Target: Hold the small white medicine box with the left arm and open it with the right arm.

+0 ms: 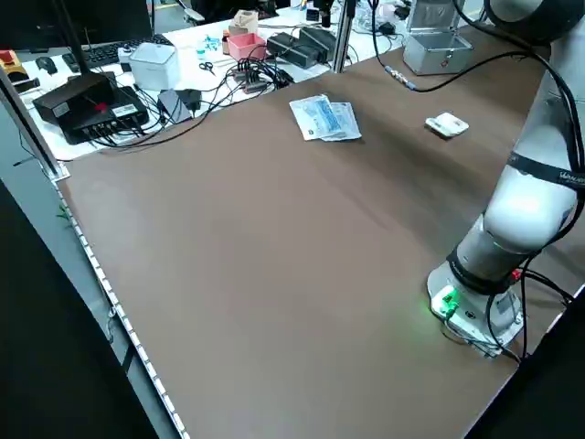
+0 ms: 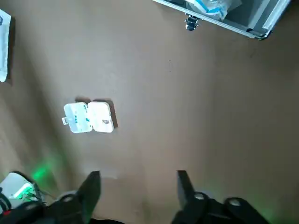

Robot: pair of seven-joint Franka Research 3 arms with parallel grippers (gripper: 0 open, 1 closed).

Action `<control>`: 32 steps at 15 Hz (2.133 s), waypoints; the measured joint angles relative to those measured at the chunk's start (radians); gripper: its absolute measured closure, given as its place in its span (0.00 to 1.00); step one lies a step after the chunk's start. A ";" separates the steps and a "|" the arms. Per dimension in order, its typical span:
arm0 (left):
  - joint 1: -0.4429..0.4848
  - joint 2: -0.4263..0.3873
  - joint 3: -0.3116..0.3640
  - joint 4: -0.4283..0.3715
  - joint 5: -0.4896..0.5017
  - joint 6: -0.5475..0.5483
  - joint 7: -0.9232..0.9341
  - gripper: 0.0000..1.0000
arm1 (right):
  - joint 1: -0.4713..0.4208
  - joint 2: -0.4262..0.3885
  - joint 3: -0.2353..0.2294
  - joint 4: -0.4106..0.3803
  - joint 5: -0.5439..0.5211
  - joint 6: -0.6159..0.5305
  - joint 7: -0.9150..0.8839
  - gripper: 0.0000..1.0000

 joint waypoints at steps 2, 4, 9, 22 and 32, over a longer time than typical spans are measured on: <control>0.006 0.000 0.000 0.000 0.000 0.000 0.000 0.00 | 0.011 -0.005 0.000 0.007 -0.005 0.000 0.002 0.02; 0.006 0.000 -0.002 -0.003 0.000 0.000 0.000 0.00 | 0.017 -0.005 0.000 0.023 -0.007 0.000 0.006 0.01; 0.012 -0.001 -0.003 -0.003 0.000 0.001 0.000 0.00 | 0.021 -0.009 -0.003 0.056 -0.029 0.000 0.016 0.01; -0.119 -0.090 0.132 -0.114 0.000 0.120 0.060 0.00 | -0.158 -0.103 0.221 0.065 -0.222 0.019 0.107 0.01; -0.131 -0.088 0.132 -0.113 0.000 0.122 0.064 0.00 | -0.421 -0.205 0.606 -0.024 -0.399 0.216 0.192 0.01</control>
